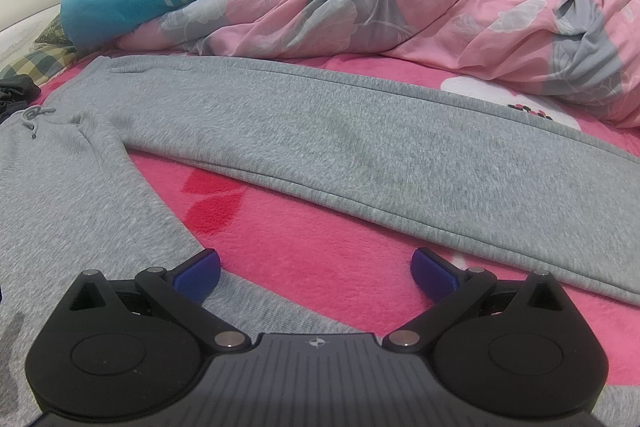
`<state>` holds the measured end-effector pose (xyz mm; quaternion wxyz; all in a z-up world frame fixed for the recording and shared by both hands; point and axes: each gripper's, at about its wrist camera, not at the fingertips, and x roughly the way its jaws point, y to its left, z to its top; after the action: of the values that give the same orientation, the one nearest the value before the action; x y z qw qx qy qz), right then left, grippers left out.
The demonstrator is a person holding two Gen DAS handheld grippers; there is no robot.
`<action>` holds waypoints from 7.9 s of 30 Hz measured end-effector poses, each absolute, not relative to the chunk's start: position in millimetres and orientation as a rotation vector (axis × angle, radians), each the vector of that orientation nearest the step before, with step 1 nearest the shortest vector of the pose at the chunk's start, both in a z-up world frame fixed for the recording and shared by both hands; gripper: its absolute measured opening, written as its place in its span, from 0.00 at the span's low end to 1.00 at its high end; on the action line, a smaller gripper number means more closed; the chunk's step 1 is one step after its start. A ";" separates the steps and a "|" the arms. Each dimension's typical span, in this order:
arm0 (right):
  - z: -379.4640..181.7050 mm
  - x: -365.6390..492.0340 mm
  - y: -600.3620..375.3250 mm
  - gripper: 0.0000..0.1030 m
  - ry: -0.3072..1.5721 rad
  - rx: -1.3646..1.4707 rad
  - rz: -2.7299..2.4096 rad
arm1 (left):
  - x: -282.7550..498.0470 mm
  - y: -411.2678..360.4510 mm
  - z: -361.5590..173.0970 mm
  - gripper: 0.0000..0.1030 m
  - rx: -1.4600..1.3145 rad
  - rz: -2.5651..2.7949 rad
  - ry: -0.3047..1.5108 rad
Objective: Fold clothes
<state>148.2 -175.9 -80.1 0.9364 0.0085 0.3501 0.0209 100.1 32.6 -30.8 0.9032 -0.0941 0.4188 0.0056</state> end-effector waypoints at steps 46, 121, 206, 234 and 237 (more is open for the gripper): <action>-45.2 97.0 -164.9 1.00 0.618 0.030 0.030 | 113.5 27.5 -46.0 1.00 -0.096 0.012 0.912; -65.0 6.3 -105.8 0.40 0.697 -0.060 0.189 | 112.5 23.7 -48.0 1.00 -0.027 -0.022 0.926; -62.5 36.2 50.3 0.45 0.610 -0.457 0.629 | 145.7 309.2 0.5 0.88 -0.294 0.287 0.610; -20.2 70.1 2.9 0.02 0.441 -0.390 0.383 | 232.0 271.9 18.5 0.00 -0.091 0.209 0.680; -13.3 82.2 -7.6 0.02 0.425 -0.365 0.357 | 235.3 267.4 23.4 0.00 -0.105 0.197 0.684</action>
<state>82.2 -7.6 -13.3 0.9453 -0.1793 0.2087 0.1750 235.3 267.4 23.4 0.9360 -0.0512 0.3345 0.0965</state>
